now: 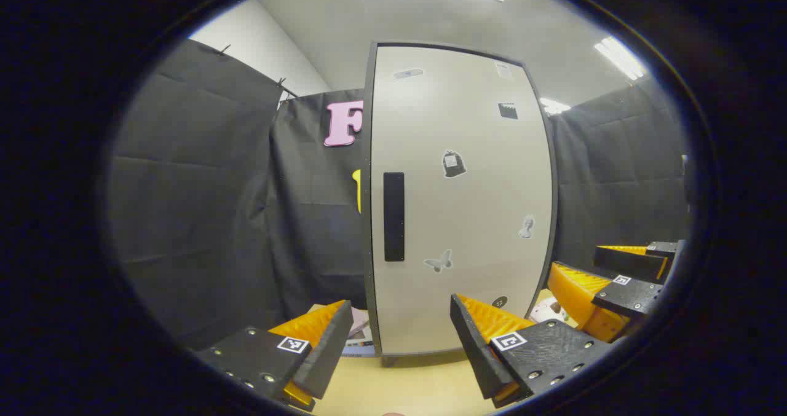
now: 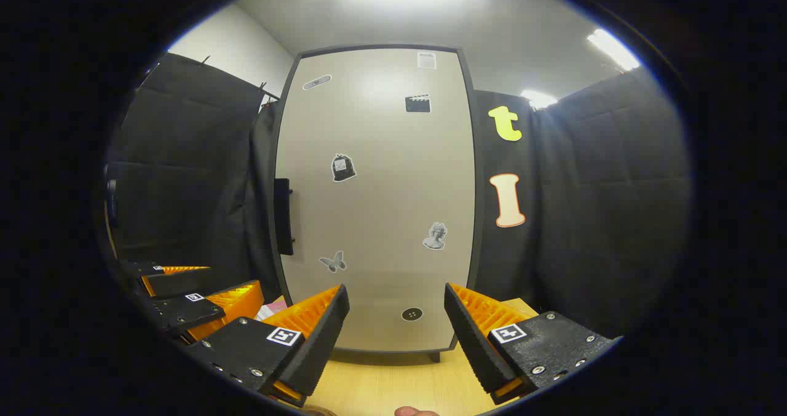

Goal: Open the cabinet door with the right hand, grasp the bottle in the cabinet with the left hand and place it on the coaster, then close the cabinet door with the right hand.

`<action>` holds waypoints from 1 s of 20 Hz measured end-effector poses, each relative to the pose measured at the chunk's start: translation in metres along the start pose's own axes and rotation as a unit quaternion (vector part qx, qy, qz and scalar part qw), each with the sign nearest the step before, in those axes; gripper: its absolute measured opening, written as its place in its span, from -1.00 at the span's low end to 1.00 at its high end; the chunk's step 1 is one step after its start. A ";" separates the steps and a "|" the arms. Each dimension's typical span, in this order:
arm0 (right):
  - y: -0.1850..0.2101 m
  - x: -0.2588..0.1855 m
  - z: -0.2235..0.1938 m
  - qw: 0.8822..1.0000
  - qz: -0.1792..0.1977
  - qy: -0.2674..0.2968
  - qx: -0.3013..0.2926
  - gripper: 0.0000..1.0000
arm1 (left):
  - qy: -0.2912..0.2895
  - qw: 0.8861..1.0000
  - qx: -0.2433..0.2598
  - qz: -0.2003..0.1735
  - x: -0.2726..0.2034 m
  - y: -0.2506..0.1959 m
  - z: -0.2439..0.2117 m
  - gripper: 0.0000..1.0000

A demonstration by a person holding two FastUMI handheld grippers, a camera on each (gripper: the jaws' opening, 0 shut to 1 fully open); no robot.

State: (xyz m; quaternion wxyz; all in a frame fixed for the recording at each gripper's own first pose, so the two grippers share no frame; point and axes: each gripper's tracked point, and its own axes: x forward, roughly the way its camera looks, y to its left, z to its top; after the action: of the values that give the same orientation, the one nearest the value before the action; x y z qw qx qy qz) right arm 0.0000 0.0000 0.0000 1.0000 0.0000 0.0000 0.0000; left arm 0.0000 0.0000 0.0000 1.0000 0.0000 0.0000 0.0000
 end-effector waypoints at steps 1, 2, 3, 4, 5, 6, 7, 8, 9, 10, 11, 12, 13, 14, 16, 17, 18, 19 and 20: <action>0.001 0.000 0.001 1.000 0.001 -0.004 0.001 0.92 | -0.001 1.000 0.004 -0.002 0.000 -0.003 0.001 0.66; 0.000 0.000 0.003 1.000 0.001 -0.007 0.001 0.92 | -0.001 1.000 0.004 -0.006 0.000 -0.007 0.000 0.66; 0.001 0.000 0.003 1.000 0.003 -0.009 0.002 0.92 | 0.000 1.000 0.001 -0.011 0.001 -0.012 -0.001 0.82; 0.001 0.000 0.003 1.000 0.005 -0.009 0.003 0.92 | 0.002 1.000 -0.002 -0.012 0.001 -0.014 -0.001 0.82; 0.000 0.000 0.002 1.000 0.004 -0.008 0.002 0.92 | 0.004 1.000 -0.004 -0.011 0.003 -0.015 0.000 0.82; 0.001 0.000 0.003 1.000 0.005 -0.008 0.001 0.92 | 0.005 1.000 -0.006 -0.011 0.005 -0.017 0.000 0.82; 0.002 0.000 0.003 1.000 0.008 -0.007 0.001 0.92 | 0.004 1.000 -0.003 -0.007 0.006 -0.016 0.002 0.82; 0.000 0.000 0.002 1.000 0.008 -0.006 0.000 0.92 | 0.001 1.000 0.001 -0.003 0.006 -0.014 0.003 0.82; 0.000 -0.001 0.002 1.000 0.008 -0.005 0.000 0.92 | -0.001 1.000 0.004 0.000 0.007 -0.014 0.005 0.82; 0.001 0.000 0.003 1.000 0.009 -0.005 0.001 0.93 | -0.002 1.000 0.006 0.002 0.008 -0.014 0.006 0.82; 0.002 0.000 0.003 1.000 0.010 -0.004 0.002 0.92 | -0.001 1.000 0.006 0.002 0.009 -0.015 0.006 0.82; 0.001 0.000 0.002 1.000 0.011 0.000 0.001 0.93 | 0.002 1.000 0.007 0.004 0.010 -0.015 0.004 0.82; 0.001 -0.001 0.002 1.000 0.012 0.001 0.002 0.92 | 0.001 1.000 0.005 0.005 0.010 -0.016 0.004 0.82; 0.002 0.000 0.003 1.000 0.014 -0.001 0.004 0.92 | 0.000 1.000 0.004 0.004 0.012 -0.018 0.004 0.82; 0.002 0.000 0.003 1.000 0.013 -0.001 0.004 0.92 | -0.005 1.000 0.008 0.009 0.011 -0.018 0.008 0.82; 0.001 0.001 0.003 1.000 0.012 0.000 0.003 0.92 | -0.010 1.000 0.010 0.010 0.011 -0.018 0.011 0.82; 0.002 0.001 0.002 1.000 0.013 0.001 0.005 0.92 | -0.015 1.000 0.012 0.011 0.011 -0.019 0.013 0.82; 0.002 0.000 0.002 1.000 0.013 0.003 0.007 0.93 | -0.018 1.000 0.015 0.011 0.011 -0.020 0.016 0.82; 0.002 0.000 0.003 1.000 0.012 0.003 0.009 0.92 | -0.019 1.000 0.016 0.010 0.011 -0.021 0.016 0.82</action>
State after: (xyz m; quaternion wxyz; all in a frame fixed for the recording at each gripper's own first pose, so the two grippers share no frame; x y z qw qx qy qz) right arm -0.0002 0.0020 0.0034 0.9999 0.0085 0.0030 0.0123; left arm 0.0110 -0.0207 0.0161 0.9996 0.0157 -0.0190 0.0098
